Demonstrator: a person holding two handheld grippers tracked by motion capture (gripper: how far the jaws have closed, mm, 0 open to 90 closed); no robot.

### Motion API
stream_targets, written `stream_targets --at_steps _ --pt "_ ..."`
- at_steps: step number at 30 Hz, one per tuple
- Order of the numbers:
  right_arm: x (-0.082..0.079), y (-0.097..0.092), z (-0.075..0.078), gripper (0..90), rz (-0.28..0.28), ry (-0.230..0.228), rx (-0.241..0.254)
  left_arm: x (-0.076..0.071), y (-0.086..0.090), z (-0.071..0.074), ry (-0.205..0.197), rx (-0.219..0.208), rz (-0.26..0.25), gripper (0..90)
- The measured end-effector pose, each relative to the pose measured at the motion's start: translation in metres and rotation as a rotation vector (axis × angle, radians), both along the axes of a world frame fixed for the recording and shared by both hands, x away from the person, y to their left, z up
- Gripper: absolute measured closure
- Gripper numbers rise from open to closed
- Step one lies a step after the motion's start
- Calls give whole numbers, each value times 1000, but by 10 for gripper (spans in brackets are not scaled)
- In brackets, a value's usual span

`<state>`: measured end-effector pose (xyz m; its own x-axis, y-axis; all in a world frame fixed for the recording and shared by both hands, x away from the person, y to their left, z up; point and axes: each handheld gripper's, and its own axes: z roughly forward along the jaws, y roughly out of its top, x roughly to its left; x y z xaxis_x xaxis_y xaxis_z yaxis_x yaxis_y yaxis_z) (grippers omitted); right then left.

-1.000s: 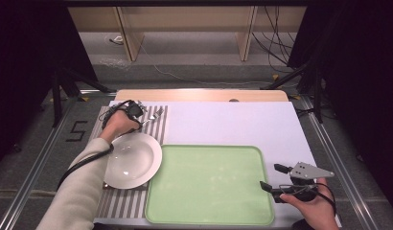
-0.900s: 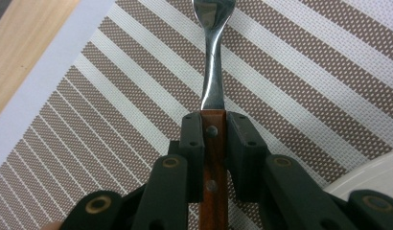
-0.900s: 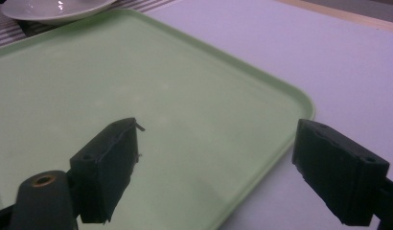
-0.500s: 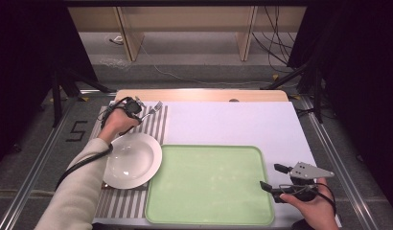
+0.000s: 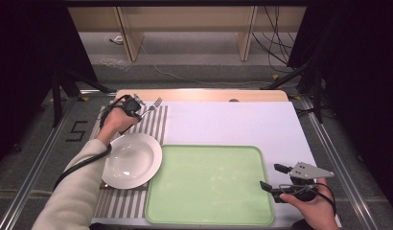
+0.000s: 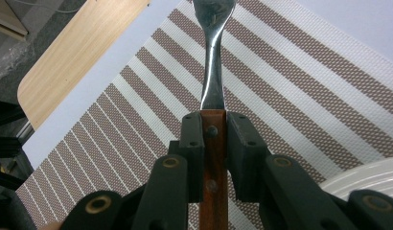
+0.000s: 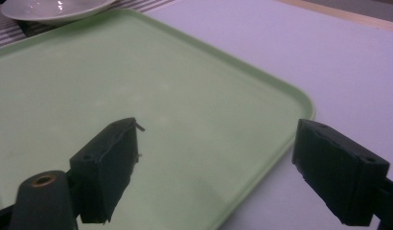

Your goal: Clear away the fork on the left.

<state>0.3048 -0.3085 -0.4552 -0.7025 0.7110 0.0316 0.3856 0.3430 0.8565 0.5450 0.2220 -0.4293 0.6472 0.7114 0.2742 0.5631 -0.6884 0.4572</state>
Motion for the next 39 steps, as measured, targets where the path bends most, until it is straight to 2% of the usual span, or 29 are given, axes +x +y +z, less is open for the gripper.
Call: stream_targets --at_steps 6,13,21,23,39 --pt "0 0 0 171 0 -1 0 -6 -3 9 -11 -19 2 769" --pt "0 0 0 170 0 -3 2 -12 -6 12 -17 -43 11 769" --pt "0 0 0 171 0 -4 1 -21 -11 19 -30 -45 11 769" --pt "0 0 0 171 0 -5 2 -24 -13 20 -32 -62 15 769" --pt "0 0 0 171 2 -6 1 -54 -27 27 -33 -108 3 769"
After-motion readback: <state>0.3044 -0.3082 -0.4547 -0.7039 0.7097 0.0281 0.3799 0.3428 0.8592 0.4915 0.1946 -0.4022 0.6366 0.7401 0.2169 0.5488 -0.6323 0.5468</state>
